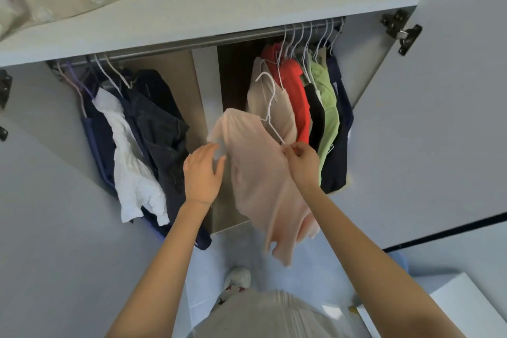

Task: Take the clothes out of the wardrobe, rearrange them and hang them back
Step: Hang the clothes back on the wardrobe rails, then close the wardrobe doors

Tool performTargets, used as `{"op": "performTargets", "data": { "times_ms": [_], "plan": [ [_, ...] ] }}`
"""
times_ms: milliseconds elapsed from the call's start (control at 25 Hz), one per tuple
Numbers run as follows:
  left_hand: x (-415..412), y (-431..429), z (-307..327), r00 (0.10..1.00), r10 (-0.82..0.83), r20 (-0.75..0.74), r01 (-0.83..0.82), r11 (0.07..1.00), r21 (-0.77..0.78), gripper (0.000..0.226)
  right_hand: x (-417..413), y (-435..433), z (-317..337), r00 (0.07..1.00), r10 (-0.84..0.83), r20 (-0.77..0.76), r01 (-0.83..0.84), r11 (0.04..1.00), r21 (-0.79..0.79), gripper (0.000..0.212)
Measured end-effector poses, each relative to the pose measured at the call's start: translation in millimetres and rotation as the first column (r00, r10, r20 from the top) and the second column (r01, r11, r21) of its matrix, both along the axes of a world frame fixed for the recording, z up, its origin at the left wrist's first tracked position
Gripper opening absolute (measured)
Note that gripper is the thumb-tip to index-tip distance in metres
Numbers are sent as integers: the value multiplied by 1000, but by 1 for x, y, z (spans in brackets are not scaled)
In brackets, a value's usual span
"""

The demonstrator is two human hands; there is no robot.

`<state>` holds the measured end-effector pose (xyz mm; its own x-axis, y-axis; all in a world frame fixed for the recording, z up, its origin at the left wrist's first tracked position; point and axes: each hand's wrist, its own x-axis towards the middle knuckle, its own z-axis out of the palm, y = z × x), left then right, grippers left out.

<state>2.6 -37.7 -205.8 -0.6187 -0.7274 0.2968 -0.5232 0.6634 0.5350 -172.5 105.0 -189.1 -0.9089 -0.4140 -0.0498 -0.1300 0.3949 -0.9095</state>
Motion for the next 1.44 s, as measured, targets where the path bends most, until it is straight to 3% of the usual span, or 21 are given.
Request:
{"op": "performTargets", "data": {
  "times_ms": [400,800,1000,1200,1440],
  "plan": [
    [-37,-70,5,998,-57,31,57,998,2,38,-69,-112,36,992,-122,-8,119,977,-176,13],
    [-43,-89,9,994,-83,70,83,997,10,42,-96,-152,17,993,-115,39,116,993,-22,17],
    [-45,-83,9,991,-73,112,69,997,43,46,-101,-142,10,994,-110,-15,110,994,7,14],
    [-41,-65,12,993,-54,101,48,997,60,46,-89,-117,18,987,68,-146,-59,996,63,30],
    [-17,-21,21,999,49,2,-49,998,31,45,-47,-65,29,902,286,-323,-253,957,141,47]
  ]
}}
